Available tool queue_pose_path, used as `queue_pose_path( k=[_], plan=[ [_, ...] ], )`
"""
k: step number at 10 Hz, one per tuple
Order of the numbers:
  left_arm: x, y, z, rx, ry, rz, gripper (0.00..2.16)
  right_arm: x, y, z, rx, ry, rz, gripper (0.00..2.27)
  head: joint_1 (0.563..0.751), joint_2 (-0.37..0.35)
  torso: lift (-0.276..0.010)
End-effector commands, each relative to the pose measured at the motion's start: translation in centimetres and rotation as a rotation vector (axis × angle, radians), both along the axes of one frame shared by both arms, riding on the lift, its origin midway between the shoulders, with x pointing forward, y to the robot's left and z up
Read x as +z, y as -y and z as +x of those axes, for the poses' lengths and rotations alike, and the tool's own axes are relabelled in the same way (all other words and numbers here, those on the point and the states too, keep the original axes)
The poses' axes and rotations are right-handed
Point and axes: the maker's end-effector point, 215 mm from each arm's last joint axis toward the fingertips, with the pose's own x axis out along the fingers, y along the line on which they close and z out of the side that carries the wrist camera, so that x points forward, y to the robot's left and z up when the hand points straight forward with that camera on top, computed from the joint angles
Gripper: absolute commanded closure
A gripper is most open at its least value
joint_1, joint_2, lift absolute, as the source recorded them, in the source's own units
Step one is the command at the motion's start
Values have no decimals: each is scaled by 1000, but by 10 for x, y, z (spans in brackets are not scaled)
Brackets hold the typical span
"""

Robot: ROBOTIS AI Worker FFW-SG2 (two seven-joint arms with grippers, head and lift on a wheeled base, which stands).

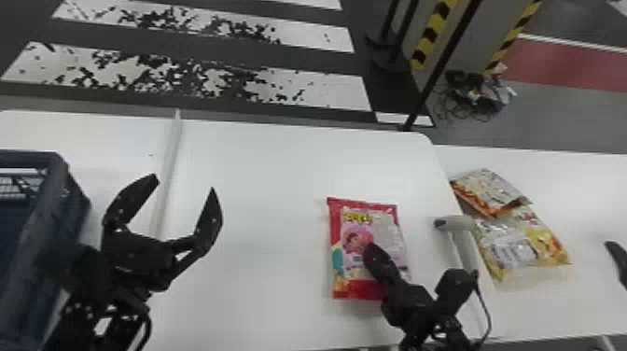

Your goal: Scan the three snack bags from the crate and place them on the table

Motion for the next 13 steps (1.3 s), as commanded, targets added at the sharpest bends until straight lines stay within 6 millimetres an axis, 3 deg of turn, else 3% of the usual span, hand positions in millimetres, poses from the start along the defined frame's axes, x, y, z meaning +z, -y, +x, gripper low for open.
queue_pose_path(
  k=[1, 2, 3, 4, 6, 9, 13],
  plan=[
    [2, -2, -1, 1, 7, -5, 36, 24, 4, -3, -21, 30, 41, 2037, 695, -197, -62],
    [3, -1, -1, -2, 10, -5, 36, 51, 7, -1, -23, 63, 38, 1636, 695, -200, -62],
    [6, -2, -1, -1, 19, -8, 36, 74, 12, 0, -25, 87, 41, 633, 695, -204, -62],
    [7, -2, -1, 0, 22, -10, 36, 96, 20, 0, -31, 117, 23, -2, 695, -209, -62],
    [8, -4, -1, 2, 26, -11, 36, 113, 42, -1, -45, 128, -32, 60, 695, -222, -62],
    [8, -9, -1, 11, 28, -23, 36, 117, 94, -7, -75, 122, -151, 76, 695, -274, -62],
    [3, -13, -2, 19, 34, -21, 36, 89, 169, -6, -134, 61, -206, 127, 695, -350, -62]
  ],
)
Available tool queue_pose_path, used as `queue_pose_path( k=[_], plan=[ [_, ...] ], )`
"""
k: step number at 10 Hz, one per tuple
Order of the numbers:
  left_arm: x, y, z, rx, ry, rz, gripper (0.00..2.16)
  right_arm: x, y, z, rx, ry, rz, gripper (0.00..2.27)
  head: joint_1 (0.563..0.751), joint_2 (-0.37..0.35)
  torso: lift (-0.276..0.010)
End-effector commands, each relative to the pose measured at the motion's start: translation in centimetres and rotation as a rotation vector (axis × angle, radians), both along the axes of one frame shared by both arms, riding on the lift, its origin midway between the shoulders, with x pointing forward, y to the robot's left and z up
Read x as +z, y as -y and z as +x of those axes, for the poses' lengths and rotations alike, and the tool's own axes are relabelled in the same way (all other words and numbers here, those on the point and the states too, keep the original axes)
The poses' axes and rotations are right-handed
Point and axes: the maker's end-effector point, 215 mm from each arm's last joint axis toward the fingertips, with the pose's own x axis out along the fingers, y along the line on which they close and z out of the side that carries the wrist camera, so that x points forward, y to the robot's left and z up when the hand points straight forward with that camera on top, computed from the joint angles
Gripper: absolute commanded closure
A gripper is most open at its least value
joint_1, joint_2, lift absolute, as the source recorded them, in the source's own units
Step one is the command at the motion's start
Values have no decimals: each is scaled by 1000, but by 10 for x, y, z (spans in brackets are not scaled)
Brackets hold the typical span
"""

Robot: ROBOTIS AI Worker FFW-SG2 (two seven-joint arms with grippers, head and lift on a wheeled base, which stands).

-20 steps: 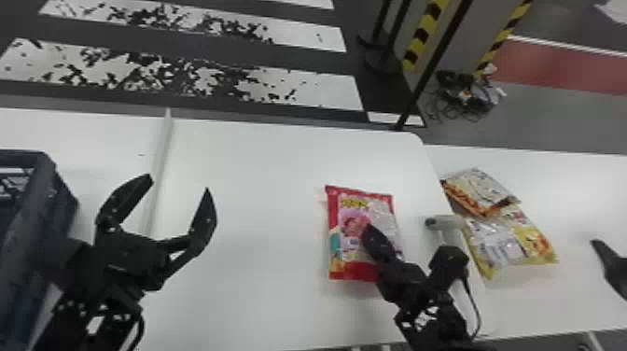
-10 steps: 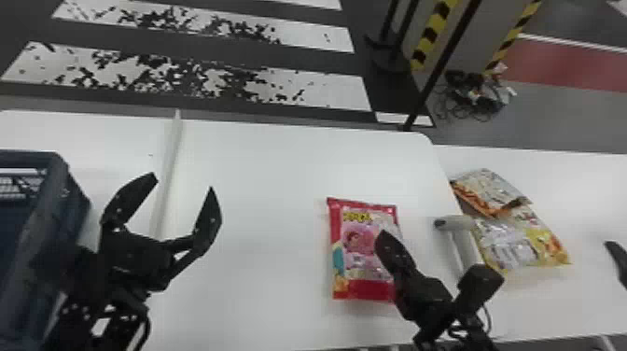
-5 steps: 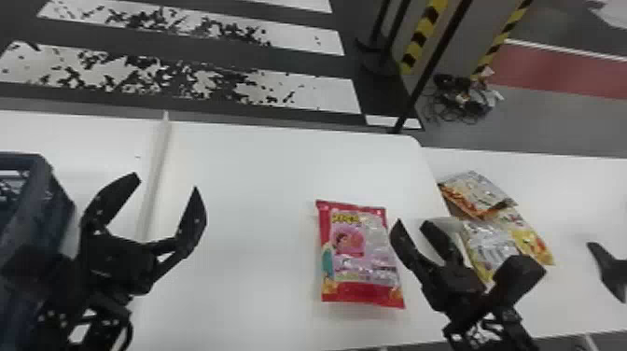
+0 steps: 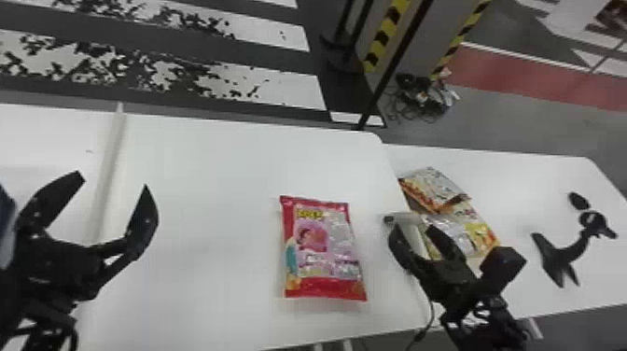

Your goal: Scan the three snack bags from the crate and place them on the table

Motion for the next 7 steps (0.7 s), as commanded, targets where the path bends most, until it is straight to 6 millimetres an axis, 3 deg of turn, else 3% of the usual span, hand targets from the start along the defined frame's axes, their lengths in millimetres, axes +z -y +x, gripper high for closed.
queue_pose_path(
  k=[1, 4, 7],
  plan=[
    [3, -2, -1, 3, 12, -2, 36, -20, 24, 5, -12, -50, 3, 127, 695, -350, -62],
    [2, -1, -1, 3, 13, 0, 36, -61, 45, 11, -9, -122, 26, 127, 695, -350, -62],
    [-5, -2, 2, 4, 6, 3, 36, -78, 59, 20, -11, -163, -11, 127, 695, -350, -62]
  ],
)
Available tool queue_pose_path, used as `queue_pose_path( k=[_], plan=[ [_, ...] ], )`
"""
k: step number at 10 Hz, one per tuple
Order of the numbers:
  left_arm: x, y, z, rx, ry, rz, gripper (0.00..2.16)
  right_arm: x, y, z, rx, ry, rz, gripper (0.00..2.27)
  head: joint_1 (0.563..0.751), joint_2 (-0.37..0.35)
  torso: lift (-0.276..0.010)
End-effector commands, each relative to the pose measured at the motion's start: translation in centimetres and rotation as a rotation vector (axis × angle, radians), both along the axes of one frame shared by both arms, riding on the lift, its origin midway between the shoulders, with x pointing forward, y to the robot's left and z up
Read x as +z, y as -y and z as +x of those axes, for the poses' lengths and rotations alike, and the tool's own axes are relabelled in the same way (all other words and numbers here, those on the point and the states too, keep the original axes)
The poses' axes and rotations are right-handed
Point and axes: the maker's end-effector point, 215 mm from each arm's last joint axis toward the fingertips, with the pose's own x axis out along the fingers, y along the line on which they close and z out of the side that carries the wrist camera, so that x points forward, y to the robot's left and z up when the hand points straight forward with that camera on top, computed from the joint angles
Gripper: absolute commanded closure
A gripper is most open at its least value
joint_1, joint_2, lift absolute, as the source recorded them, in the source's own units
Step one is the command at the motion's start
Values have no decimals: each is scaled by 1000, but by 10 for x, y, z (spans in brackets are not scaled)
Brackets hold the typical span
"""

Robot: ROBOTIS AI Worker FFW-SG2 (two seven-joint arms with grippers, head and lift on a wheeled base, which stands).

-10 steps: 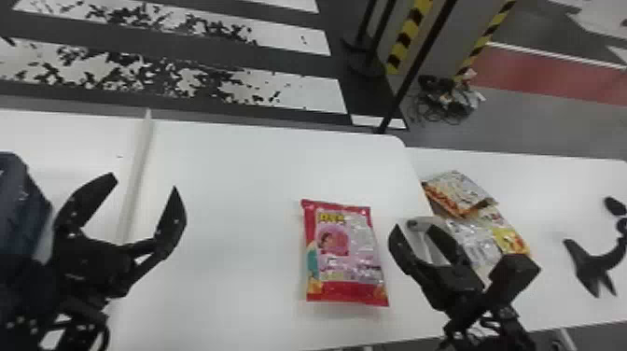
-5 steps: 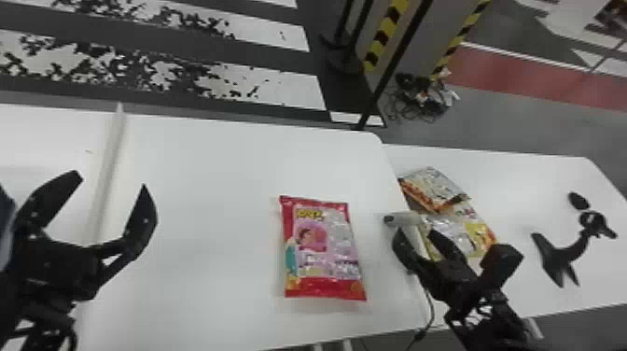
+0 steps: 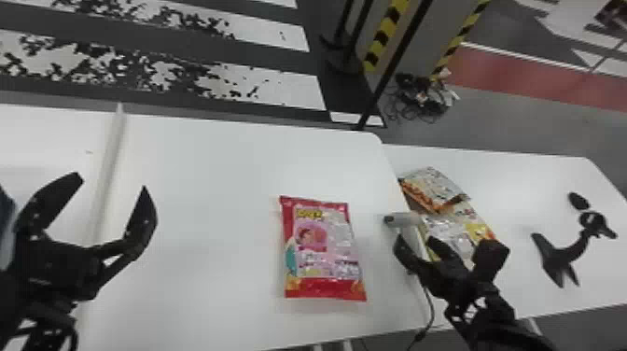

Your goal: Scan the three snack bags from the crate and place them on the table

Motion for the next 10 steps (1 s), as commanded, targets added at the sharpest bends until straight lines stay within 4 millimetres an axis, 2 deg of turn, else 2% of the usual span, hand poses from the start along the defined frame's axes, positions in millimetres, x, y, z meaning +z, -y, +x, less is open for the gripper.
queue_pose_path(
  k=[1, 3, 4, 5, 6, 7, 8, 10],
  plan=[
    [-3, 0, 1, 0, -3, 2, 36, -8, 2, 7, 11, -21, -20, 127, 695, -350, -62],
    [-2, -1, 4, 2, 2, 1, 36, -24, 4, 10, 6, -76, -7, 144, 695, -350, -62],
    [-2, -1, 6, 0, 4, 2, 36, -33, 1, 12, 8, -101, 0, 346, 695, -350, -62],
    [-2, -1, 6, 1, 4, 3, 36, -36, -3, 14, 15, -113, 2, 589, 695, -350, -62],
    [-2, -3, 8, 3, 6, 1, 36, -39, -6, 16, 21, -127, -1, 1025, 695, -350, -62],
    [0, -7, 11, 7, 9, -4, 36, -43, -6, 17, 18, -145, 11, 1703, 695, -350, -62],
    [-2, -8, 12, 7, 6, -5, 36, -46, -9, 16, 20, -150, 14, 2081, 695, -350, -62],
    [-3, -11, 13, 12, 5, -6, 36, -38, -20, 20, 48, -117, -8, 2135, 695, -350, -62]
  ],
)
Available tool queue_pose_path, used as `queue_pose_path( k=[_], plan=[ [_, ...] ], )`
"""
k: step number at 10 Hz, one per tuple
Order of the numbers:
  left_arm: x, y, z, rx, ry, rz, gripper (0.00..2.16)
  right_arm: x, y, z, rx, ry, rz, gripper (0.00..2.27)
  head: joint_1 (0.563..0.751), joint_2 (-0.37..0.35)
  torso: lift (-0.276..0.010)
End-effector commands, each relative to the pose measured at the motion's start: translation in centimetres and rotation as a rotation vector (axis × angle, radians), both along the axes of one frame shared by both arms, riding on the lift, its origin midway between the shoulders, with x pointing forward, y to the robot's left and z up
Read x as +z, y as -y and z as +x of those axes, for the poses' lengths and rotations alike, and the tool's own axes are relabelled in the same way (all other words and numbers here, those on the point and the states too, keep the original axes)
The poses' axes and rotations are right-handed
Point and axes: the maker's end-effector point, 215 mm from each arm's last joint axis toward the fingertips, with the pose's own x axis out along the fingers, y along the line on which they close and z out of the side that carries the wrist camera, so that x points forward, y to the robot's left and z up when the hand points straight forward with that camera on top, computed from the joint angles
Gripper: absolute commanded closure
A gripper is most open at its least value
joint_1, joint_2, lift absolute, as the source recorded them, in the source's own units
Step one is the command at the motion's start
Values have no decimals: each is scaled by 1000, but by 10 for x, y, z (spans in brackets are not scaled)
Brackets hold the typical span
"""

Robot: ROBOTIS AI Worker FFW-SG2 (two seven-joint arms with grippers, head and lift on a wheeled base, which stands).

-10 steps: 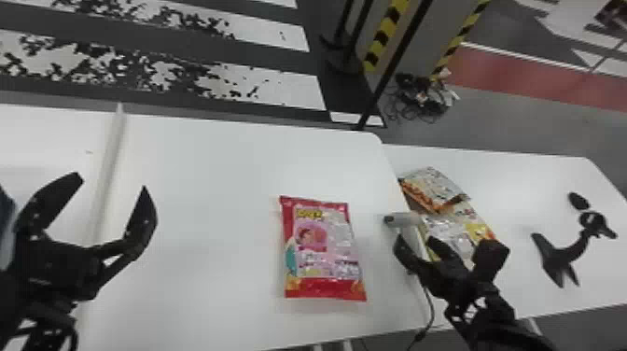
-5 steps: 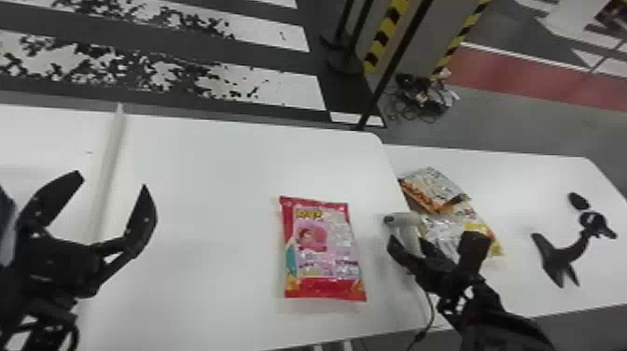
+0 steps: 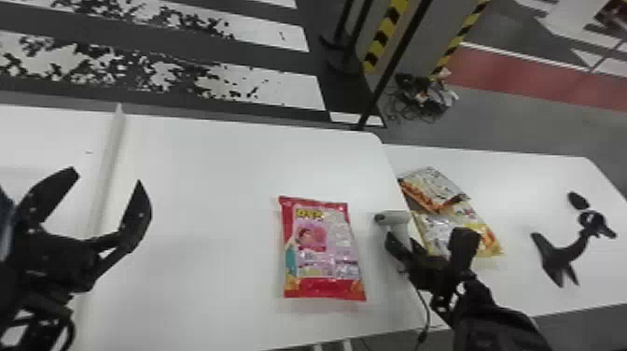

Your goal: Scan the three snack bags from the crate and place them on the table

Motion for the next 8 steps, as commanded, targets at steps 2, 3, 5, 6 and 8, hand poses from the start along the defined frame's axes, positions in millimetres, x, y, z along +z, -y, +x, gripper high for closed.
queue_pose_path(
  k=[2, 3, 5, 6, 8],
  plan=[
    [2, -5, 2, 9, 3, -4, 36, 25, -17, -5, 1, 54, -5, 2165, 695, -350, -62],
    [3, -6, 2, 9, 5, -6, 36, 40, -26, -12, -10, 79, -1, 2169, 695, -350, -62],
    [8, -4, 5, 8, 13, -15, 36, 77, -42, -36, -51, 168, 20, 2189, 695, -350, -62],
    [14, -5, 6, 9, 22, -22, 36, 86, -55, -48, -62, 190, 67, 2189, 695, -350, -62],
    [18, -4, 7, 14, 6, -36, 36, 84, -91, -69, -46, 153, 142, 2189, 695, -346, -62]
  ],
)
